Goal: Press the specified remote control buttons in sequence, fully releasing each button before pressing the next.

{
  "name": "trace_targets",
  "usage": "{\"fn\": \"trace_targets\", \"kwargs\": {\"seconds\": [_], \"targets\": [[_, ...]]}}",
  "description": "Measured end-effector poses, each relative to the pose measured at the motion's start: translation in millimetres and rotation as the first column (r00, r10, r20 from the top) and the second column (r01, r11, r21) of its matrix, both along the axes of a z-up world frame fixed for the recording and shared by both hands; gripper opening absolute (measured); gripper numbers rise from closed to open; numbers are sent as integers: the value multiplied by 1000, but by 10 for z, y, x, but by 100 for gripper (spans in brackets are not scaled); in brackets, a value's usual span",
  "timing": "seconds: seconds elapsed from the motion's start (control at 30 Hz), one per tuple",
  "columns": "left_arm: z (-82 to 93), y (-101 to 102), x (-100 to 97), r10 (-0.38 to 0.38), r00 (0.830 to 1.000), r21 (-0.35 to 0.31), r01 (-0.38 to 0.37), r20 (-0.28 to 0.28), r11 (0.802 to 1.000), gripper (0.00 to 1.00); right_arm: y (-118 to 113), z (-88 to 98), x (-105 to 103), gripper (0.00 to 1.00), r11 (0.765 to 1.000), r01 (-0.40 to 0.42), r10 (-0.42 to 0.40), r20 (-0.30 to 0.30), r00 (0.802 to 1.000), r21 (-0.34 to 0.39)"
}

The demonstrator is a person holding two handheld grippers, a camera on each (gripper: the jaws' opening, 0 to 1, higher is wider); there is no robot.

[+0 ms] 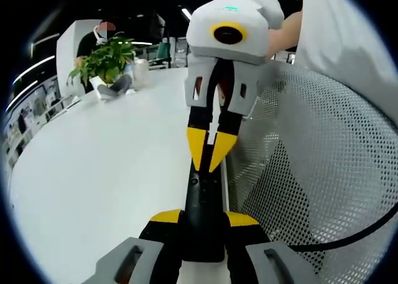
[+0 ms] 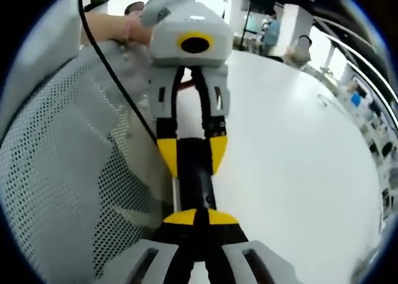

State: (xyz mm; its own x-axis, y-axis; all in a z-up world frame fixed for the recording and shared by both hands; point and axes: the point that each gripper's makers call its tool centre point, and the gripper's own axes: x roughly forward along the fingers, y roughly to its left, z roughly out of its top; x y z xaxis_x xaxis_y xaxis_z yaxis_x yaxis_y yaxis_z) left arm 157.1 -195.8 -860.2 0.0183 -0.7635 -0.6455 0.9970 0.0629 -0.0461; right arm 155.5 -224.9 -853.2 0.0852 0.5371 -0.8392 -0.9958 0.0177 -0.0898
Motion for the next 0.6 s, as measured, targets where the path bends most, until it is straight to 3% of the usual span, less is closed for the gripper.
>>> {"fn": "trace_targets", "kwargs": {"seconds": [0.3,0.6], "targets": [[-2,-2,1,-2,1000,1,2,2,1000,25,16,-23,9,0,999,-22,25,74,997,-38],[-1,-2,2,-3,1000,2,3,2,1000,25,26,-30,29,0,997,-7,9,17,1000,-71]]}}
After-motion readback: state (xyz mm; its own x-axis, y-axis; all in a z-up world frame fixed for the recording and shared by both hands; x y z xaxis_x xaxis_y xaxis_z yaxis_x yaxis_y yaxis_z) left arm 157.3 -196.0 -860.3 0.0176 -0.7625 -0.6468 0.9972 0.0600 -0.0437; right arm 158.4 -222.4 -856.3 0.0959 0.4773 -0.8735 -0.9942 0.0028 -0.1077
